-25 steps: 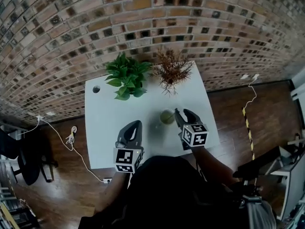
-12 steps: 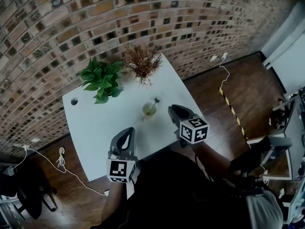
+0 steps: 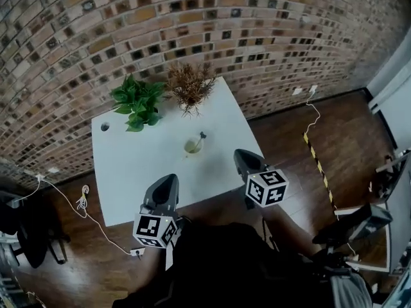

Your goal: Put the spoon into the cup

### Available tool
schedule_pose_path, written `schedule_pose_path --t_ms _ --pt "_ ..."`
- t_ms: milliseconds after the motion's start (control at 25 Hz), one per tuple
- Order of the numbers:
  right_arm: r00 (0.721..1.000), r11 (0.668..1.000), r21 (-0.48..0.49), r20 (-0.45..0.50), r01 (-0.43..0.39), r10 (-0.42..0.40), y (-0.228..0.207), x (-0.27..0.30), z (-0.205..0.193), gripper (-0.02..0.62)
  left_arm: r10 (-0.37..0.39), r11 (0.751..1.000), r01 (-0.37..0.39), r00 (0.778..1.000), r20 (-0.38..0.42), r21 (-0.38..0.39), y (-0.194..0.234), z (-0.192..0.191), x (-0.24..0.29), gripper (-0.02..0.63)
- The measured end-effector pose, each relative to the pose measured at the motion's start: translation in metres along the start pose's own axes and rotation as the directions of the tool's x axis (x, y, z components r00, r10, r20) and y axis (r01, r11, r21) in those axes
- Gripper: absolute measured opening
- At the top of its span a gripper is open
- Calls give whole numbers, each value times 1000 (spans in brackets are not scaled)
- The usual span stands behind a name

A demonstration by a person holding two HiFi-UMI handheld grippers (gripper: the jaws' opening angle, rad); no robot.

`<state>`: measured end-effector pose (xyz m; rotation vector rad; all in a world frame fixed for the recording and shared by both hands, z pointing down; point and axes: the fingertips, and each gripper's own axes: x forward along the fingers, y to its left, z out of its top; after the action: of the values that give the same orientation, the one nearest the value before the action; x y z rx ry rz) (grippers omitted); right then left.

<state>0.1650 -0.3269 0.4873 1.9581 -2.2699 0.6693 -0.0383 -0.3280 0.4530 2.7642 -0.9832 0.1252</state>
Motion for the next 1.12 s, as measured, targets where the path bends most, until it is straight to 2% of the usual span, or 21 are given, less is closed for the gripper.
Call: schedule_pose_path --t_ms 120,320,440,520,600,800,880,1040,1120 --pt "1000 1000 -16 -7 -11 11 -24 -31 6 8 66 997 -64 997 43 -43 -23 8 -5 -6" --pt "994 994 -30 1 -110 110 -52 -84 8 6 158 987 -158 987 20 -5 -72 7 -19 -6" --pt "988 988 -16 0 -155 155 -61 -103 3 6 220 973 -218 975 -15 72 -97 3 -32 -6" --pt "985 985 -9 11 -169 170 -64 -115 2 6 215 971 -211 976 -29 110 -117 4 -41 -6" --pt "983 984 -11 25 -180 180 -60 -126 2 6 208 974 -205 978 -20 93 -131 6 -55 -6" --pt "979 985 -28 110 -170 172 -26 -158 14 6 232 972 -232 973 -1 49 -131 7 -92 -6" --pt "980 987 -28 120 -156 158 -13 -170 13 6 207 977 -207 978 10 42 -134 5 -105 -6" --pt "984 991 -18 116 -133 134 25 -195 6 6 138 987 -141 990 41 80 -130 9 -140 -6" --pt "987 991 -56 99 -122 127 46 -205 5 6 137 990 -139 989 59 30 -116 8 -159 -6"
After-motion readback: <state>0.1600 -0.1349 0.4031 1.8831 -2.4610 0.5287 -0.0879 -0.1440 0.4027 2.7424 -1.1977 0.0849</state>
